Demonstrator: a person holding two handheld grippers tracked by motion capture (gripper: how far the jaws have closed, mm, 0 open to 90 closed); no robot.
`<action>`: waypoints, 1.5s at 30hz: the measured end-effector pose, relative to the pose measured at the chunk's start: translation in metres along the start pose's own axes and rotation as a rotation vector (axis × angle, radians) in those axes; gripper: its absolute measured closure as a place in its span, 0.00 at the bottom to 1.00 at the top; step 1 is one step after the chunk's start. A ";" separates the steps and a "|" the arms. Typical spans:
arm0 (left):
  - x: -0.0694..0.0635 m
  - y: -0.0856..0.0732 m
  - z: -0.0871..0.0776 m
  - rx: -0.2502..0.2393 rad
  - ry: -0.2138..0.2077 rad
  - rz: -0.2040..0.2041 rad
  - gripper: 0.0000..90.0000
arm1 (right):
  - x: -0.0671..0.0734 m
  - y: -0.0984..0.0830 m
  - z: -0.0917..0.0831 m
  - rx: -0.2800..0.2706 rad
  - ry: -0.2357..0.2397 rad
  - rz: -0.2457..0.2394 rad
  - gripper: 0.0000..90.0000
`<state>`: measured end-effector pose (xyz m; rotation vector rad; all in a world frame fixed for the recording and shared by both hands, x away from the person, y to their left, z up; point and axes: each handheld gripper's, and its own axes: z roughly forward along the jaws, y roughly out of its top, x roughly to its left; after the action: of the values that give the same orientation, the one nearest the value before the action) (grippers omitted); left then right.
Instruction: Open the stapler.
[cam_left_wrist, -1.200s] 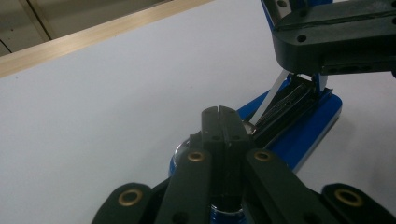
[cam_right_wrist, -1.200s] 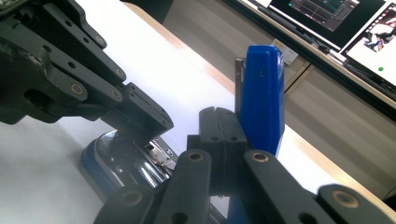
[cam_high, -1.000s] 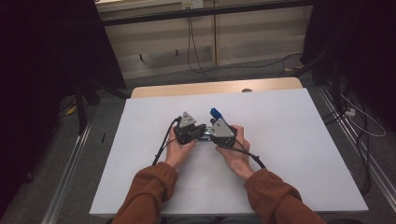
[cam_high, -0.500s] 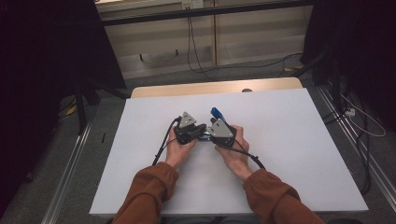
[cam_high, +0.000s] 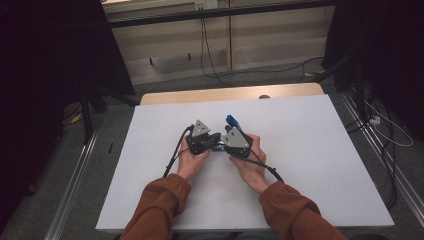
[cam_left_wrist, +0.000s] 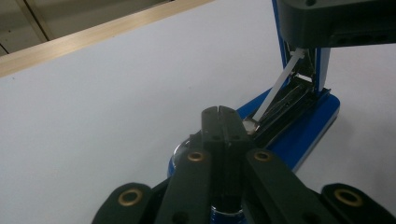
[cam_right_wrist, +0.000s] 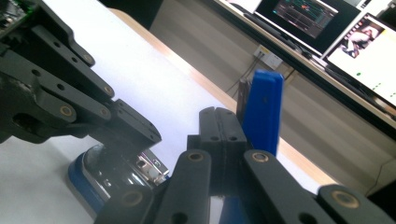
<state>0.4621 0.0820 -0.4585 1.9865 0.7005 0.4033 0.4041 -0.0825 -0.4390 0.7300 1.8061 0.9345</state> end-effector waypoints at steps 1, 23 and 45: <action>0.000 0.000 0.000 0.000 0.002 0.003 1.00 | 0.000 0.001 0.001 0.002 0.007 -0.005 1.00; -0.002 0.000 0.001 0.001 0.010 0.016 1.00 | -0.023 0.006 -0.004 0.010 -0.066 -0.018 1.00; -0.003 0.000 0.002 0.016 0.006 0.030 1.00 | -0.063 -0.017 -0.015 0.059 -0.095 0.091 1.00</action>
<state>0.4606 0.0784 -0.4596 2.0135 0.6809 0.4232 0.4131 -0.1464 -0.4201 0.8857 1.7353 0.8937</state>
